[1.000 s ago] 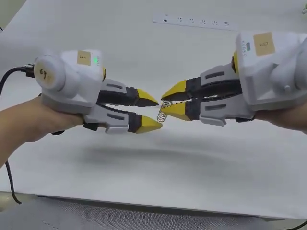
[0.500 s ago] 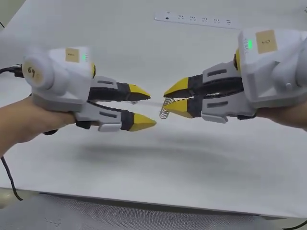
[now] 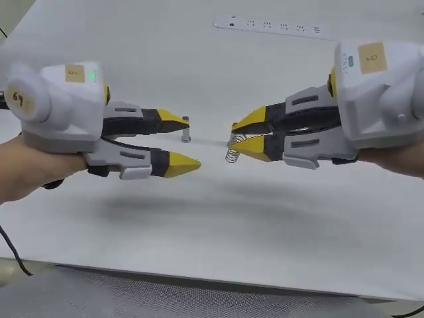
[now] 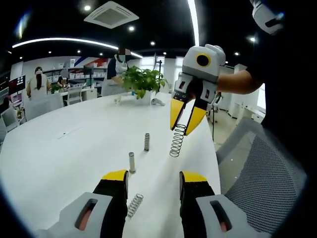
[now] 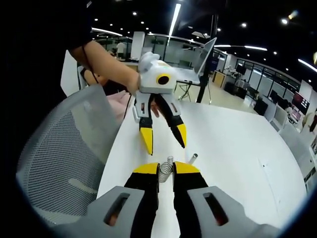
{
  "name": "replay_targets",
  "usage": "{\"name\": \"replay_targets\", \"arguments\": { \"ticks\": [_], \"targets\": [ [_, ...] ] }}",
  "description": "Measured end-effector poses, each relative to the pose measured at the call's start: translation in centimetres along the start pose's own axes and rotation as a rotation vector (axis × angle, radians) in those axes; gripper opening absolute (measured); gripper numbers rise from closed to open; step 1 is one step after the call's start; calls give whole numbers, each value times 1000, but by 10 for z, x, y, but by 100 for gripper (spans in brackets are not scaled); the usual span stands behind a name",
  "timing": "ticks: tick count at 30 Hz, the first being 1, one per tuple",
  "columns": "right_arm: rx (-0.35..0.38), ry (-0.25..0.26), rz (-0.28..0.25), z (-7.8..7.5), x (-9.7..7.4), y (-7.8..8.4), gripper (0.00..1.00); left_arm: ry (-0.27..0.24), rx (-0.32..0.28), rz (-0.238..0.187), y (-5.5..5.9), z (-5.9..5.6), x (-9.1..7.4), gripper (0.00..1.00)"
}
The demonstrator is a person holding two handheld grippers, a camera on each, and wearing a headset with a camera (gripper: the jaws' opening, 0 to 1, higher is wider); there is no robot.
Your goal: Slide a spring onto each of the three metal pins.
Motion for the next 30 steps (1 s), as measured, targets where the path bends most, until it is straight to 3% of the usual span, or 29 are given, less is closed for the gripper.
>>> {"name": "replay_targets", "arguments": {
  "ticks": [17,30],
  "targets": [
    [-9,3,27,-1,0,4,7,-133,-97,-15,25,26,-29,50],
    [-13,6,43,-4,1,9,7,-177,-133,-30,29,30,-35,67]
  ]
}}
Point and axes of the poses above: the centre of the closed fingertips' face, and the gripper's own axes: x roughly forward along the fingers, z roughly to its left, y roughly out of its underside, the point moved 1 cm from there along -x, roughly backward along the fingers, and after that the axes turned 11 degrees about z, right-handed, at the moved point
